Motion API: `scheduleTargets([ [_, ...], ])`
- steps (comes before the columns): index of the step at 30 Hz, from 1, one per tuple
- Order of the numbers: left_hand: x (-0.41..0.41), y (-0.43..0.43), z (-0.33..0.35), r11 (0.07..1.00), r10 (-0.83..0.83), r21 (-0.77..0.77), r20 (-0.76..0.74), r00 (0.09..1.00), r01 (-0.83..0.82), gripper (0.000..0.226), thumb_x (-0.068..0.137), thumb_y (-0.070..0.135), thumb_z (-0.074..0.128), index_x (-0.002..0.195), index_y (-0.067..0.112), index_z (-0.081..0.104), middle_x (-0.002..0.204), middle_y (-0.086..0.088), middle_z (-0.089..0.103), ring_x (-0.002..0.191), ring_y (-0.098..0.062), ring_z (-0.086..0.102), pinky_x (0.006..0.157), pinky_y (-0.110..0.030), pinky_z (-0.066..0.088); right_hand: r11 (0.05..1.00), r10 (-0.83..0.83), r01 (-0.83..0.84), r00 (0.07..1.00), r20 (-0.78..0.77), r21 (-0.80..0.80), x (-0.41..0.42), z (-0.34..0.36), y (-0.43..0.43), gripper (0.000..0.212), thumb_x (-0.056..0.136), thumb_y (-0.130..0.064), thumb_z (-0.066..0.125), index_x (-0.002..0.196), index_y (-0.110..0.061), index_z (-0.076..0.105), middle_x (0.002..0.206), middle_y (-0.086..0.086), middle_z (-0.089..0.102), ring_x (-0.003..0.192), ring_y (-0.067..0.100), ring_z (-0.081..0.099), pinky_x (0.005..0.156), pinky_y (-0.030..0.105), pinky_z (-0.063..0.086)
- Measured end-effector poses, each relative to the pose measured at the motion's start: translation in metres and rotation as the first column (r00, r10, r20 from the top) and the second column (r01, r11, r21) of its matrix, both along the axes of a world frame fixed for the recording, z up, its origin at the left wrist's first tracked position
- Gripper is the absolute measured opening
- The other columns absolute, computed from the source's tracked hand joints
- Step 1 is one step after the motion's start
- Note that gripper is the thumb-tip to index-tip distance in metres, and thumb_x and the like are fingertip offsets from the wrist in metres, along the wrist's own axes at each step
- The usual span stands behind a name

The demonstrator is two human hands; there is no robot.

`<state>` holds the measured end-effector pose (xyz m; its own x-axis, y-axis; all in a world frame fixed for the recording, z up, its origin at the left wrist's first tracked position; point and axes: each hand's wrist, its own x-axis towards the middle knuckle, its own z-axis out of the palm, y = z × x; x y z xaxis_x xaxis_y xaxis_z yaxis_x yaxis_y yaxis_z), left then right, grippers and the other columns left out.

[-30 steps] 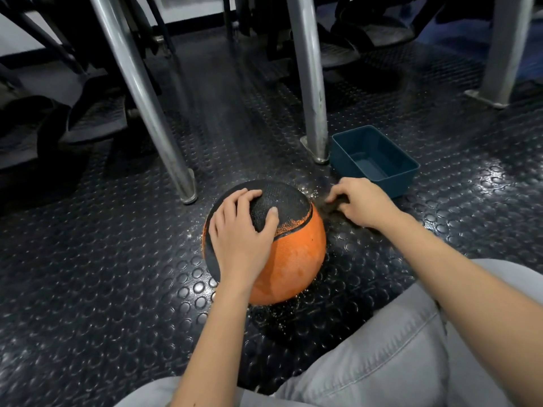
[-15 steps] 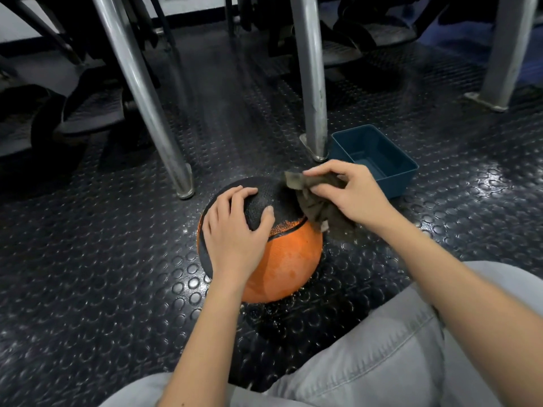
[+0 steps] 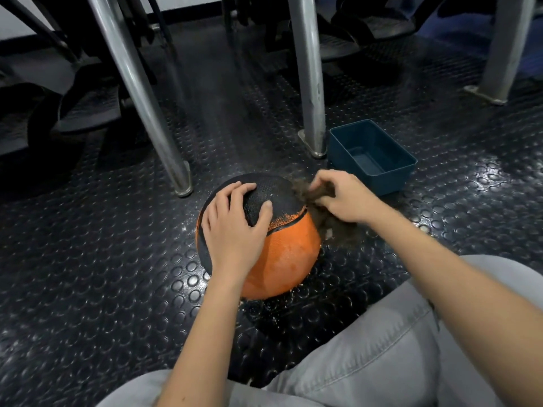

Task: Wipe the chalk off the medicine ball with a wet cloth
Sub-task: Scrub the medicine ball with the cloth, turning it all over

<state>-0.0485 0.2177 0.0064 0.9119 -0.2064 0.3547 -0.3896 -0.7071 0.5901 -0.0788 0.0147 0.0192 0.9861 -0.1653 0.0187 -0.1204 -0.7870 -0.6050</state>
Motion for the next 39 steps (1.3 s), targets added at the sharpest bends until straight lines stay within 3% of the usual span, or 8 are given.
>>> scheduleTargets([
  [2,0.0,-0.002,0.001,1.0,-0.005,0.008,-0.001,1.0,0.005,0.045,0.083,0.052,0.044,0.123,0.034,0.053,0.133,0.013,0.045,0.128,-0.012,0.036,0.111,-0.035,0.019,0.962,-0.173,0.153,0.982,-0.07,-0.224,0.001,-0.005,-0.009,0.024,0.084,-0.004,0.058,0.095,-0.025,0.062,0.109,-0.002,0.055,0.106,0.024,0.054,0.09,0.041,0.045],
  [8,-0.001,0.002,-0.002,1.0,0.009,-0.006,0.019,1.0,-0.009,0.043,0.082,0.05,0.047,0.12,0.033,0.055,0.131,0.013,0.046,0.126,-0.013,0.038,0.108,-0.034,0.022,0.919,0.052,-0.144,0.967,0.25,0.367,-0.007,0.02,0.008,0.024,0.079,0.002,0.068,0.088,-0.02,0.066,0.096,-0.005,0.066,0.094,0.006,0.061,0.091,0.023,0.047],
  [13,0.0,-0.003,-0.001,1.0,0.001,0.017,0.021,1.0,-0.001,0.046,0.083,0.054,0.043,0.123,0.033,0.054,0.133,0.012,0.045,0.127,-0.013,0.037,0.108,-0.031,0.018,0.985,-0.035,0.035,0.999,0.004,-0.166,-0.002,0.005,-0.011,0.026,0.082,-0.001,0.062,0.086,-0.026,0.061,0.099,-0.007,0.053,0.104,0.018,0.054,0.091,0.035,0.044],
  [18,-0.001,0.002,-0.004,1.0,0.011,0.005,0.029,1.0,-0.011,0.043,0.083,0.051,0.046,0.121,0.033,0.054,0.133,0.013,0.046,0.127,-0.012,0.036,0.102,-0.025,0.015,0.869,0.008,-0.149,0.957,0.289,0.472,-0.01,0.028,0.006,0.029,0.077,0.004,0.069,0.088,-0.022,0.066,0.092,-0.009,0.067,0.087,-0.001,0.062,0.09,0.02,0.048],
  [24,-0.001,-0.003,-0.001,1.0,-0.002,0.023,0.008,1.0,0.002,0.046,0.084,0.053,0.043,0.124,0.034,0.053,0.135,0.012,0.044,0.128,-0.013,0.035,0.109,-0.033,0.017,0.97,-0.062,0.046,0.996,-0.059,-0.24,-0.001,0.0,-0.016,0.029,0.082,0.0,0.062,0.089,-0.028,0.065,0.104,-0.004,0.056,0.105,0.021,0.055,0.091,0.038,0.045],
  [30,-0.001,0.003,-0.004,1.0,0.013,0.008,0.024,1.0,-0.013,0.046,0.082,0.055,0.043,0.121,0.034,0.054,0.133,0.013,0.045,0.126,-0.013,0.037,0.108,-0.032,0.019,0.885,0.061,-0.167,0.967,0.248,0.434,-0.009,0.023,0.011,0.03,0.077,0.003,0.07,0.092,-0.023,0.068,0.096,-0.007,0.066,0.089,-0.001,0.061,0.088,0.018,0.046],
  [35,0.0,-0.002,-0.001,1.0,-0.003,0.012,0.009,1.0,0.003,0.046,0.084,0.053,0.043,0.125,0.033,0.053,0.135,0.012,0.044,0.129,-0.014,0.035,0.11,-0.035,0.018,0.966,-0.108,0.094,0.993,-0.045,-0.239,-0.003,-0.008,-0.007,0.023,0.086,-0.006,0.06,0.103,-0.021,0.063,0.11,0.004,0.054,0.109,0.024,0.052,0.098,0.04,0.039],
  [39,0.0,0.002,-0.004,1.0,0.01,0.009,0.022,1.0,-0.011,0.045,0.083,0.053,0.045,0.122,0.034,0.054,0.134,0.013,0.046,0.128,-0.014,0.036,0.108,-0.033,0.019,0.961,-0.121,0.029,0.938,0.324,0.275,-0.007,0.012,0.003,0.026,0.082,0.0,0.066,0.098,-0.02,0.066,0.1,-0.003,0.061,0.098,0.009,0.057,0.09,0.021,0.042],
])
